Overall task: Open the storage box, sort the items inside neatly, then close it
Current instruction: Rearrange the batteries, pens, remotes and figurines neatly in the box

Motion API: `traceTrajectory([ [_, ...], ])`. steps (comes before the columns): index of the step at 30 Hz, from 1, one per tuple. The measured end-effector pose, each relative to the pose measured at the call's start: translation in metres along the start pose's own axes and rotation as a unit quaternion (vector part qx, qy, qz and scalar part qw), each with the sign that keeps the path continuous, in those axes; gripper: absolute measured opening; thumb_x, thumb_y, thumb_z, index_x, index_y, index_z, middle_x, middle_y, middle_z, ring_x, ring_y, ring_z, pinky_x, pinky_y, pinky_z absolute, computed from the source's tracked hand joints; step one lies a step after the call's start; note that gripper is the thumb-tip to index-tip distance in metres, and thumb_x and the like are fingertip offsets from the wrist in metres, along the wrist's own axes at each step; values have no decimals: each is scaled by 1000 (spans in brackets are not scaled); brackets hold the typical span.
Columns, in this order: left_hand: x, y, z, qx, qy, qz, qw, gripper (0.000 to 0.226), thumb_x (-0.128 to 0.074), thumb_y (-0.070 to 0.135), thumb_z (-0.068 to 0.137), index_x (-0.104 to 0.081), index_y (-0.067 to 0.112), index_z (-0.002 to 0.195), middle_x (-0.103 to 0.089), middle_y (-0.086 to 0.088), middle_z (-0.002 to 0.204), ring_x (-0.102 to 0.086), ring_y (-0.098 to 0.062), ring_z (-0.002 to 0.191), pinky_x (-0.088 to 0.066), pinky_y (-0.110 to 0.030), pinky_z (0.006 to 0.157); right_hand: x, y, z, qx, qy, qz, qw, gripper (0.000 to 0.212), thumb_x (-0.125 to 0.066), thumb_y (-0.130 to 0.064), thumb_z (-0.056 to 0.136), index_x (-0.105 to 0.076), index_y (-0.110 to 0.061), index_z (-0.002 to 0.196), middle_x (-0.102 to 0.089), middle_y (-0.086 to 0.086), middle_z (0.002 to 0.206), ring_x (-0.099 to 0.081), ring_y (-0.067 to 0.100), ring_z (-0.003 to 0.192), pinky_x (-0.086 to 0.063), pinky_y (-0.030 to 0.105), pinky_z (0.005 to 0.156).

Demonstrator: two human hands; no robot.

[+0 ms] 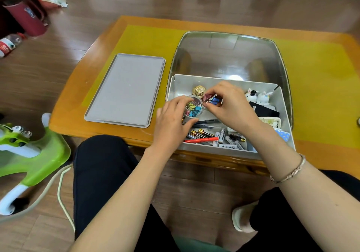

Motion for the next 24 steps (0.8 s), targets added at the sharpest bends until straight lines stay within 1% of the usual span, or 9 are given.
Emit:
traceTrajectory([
  [5,-1,3,-1,-17,-6,18,1000,44,-73,41,79,-59,23,118,-57,0,129,-49,-20,119,-29,-29,89,-6,1,2,-14,-32,-21,999,20,-69,-15,83,-69,-11,103,-60,7,99,-57,19,92,-45,29,82],
  [8,-1,2,-2,-14,4,10,1000,50,-77,41,75,-54,21,114,-62,2,114,-54,-18,107,-31,-27,84,-9,1,3,-19,-47,-27,998,21,-70,-17,84,-69,-14,105,-58,5,100,-57,19,90,-47,31,80],
  [10,-2,0,-2,2,8,-2,1000,53,-79,41,73,-50,19,111,-63,2,105,-57,-17,99,-33,-26,81,-10,2,4,-17,-45,-26,998,28,-71,-17,83,-67,-14,110,-60,5,102,-57,19,90,-48,32,82],
  [12,-3,-1,-3,5,9,-8,1000,54,-78,42,73,-47,19,111,-63,1,103,-58,-17,97,-33,-26,80,-8,2,3,-16,-30,-15,999,35,-73,-18,81,-65,-14,115,-62,4,102,-54,15,88,-44,26,83],
  [15,-3,0,-3,-11,2,1,1000,55,-74,43,78,-49,21,121,-63,1,110,-57,-17,102,-31,-25,82,-4,6,0,-31,4,9,999,37,-76,-19,79,-65,-13,113,-64,2,99,-49,7,83,-40,20,80],
  [18,-1,3,-2,-37,-7,8,999,56,-70,41,82,-46,27,131,-61,3,121,-55,-16,109,-31,-24,84,1,9,-5,-44,28,32,998,22,-74,-17,80,-69,-15,101,-65,0,96,-51,6,79,-43,19,76],
  [20,-2,3,-2,-48,-17,8,999,54,-68,39,85,-45,28,132,-58,3,126,-54,-16,112,-34,-24,86,1,8,-9,-38,21,42,998,13,-69,-14,84,-72,-17,96,-61,1,90,-52,8,75,-44,19,72],
  [22,-3,2,-1,-45,-28,-4,999,52,-68,39,85,-47,25,131,-58,3,126,-53,-15,113,-36,-22,88,-3,7,-11,-29,-6,37,999,19,-63,-12,88,-72,-19,103,-54,-2,88,-48,5,74,-37,12,69],
  [24,-5,1,-2,-34,-30,-12,999,50,-69,39,84,-48,23,126,-60,3,121,-55,-14,109,-38,-18,84,-8,6,-11,-24,-36,19,999,28,-57,-11,91,-68,-20,116,-48,-5,91,-44,2,76,-31,7,67],
])
Point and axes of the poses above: each hand's wrist, its own z-axis towards the middle knuckle, its own x-axis out of the back of the hand, y = z × x, the point moved 5 cm from there along z, towards the middle knuckle
